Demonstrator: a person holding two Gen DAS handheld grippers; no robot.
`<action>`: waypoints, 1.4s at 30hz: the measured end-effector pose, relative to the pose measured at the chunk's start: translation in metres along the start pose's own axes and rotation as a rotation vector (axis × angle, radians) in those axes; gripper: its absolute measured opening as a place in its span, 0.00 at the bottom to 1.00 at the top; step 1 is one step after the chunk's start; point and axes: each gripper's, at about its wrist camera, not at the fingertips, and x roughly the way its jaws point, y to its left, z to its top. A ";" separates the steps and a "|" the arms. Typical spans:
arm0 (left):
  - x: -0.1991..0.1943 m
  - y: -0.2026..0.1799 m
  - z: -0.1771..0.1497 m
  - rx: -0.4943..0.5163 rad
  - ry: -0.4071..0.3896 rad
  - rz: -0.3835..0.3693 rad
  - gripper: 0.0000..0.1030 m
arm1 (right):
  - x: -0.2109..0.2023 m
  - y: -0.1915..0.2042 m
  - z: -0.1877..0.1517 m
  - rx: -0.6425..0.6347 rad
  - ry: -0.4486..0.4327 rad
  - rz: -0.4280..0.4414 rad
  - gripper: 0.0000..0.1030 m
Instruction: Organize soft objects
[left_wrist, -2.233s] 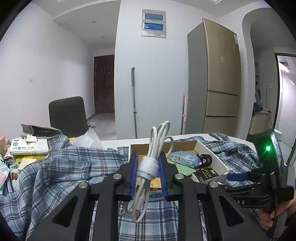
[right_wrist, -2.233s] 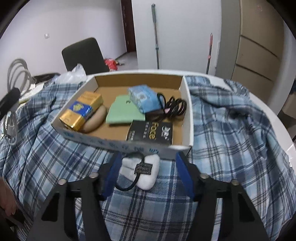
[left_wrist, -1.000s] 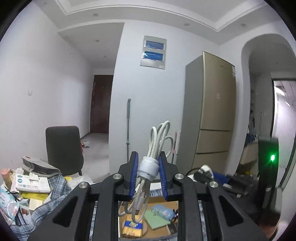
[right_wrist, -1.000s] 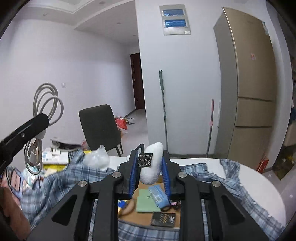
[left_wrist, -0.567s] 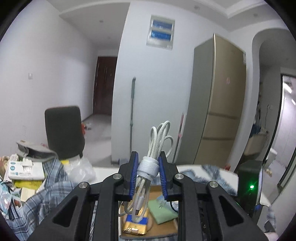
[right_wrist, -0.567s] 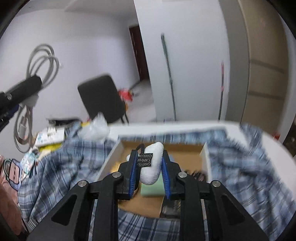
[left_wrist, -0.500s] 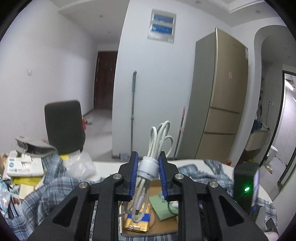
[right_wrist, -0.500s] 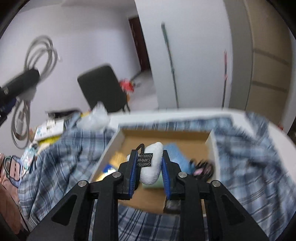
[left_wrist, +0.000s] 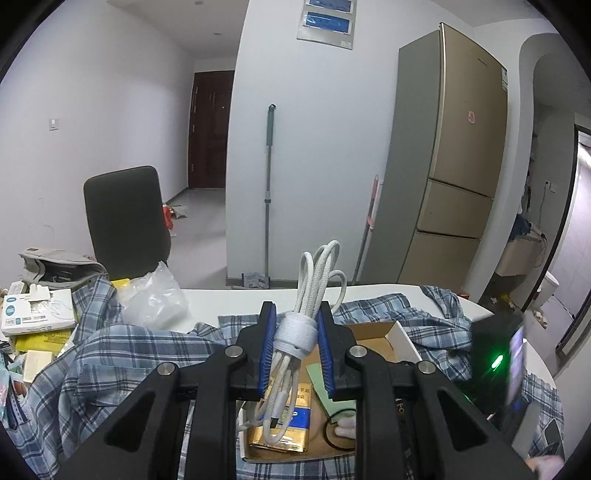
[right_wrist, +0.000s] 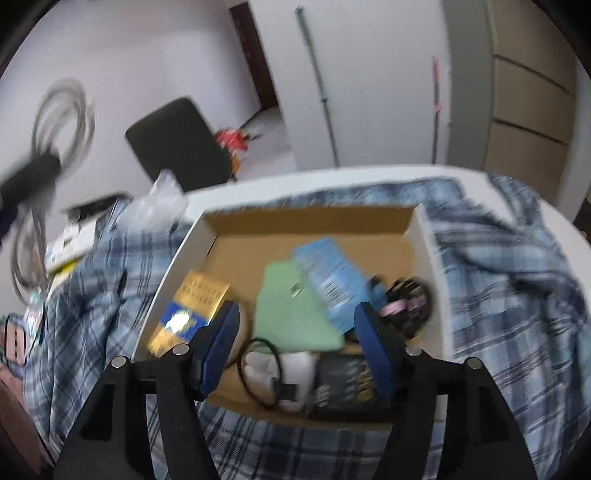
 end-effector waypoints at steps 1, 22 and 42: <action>0.002 -0.001 -0.001 0.002 0.002 -0.015 0.23 | -0.005 -0.005 0.004 0.009 -0.022 -0.028 0.62; 0.058 -0.017 -0.032 0.028 0.103 -0.039 0.69 | -0.012 -0.045 0.016 0.100 -0.113 -0.180 0.73; -0.134 -0.016 -0.003 0.129 -0.433 0.002 1.00 | -0.184 0.003 0.011 -0.072 -0.565 -0.129 1.00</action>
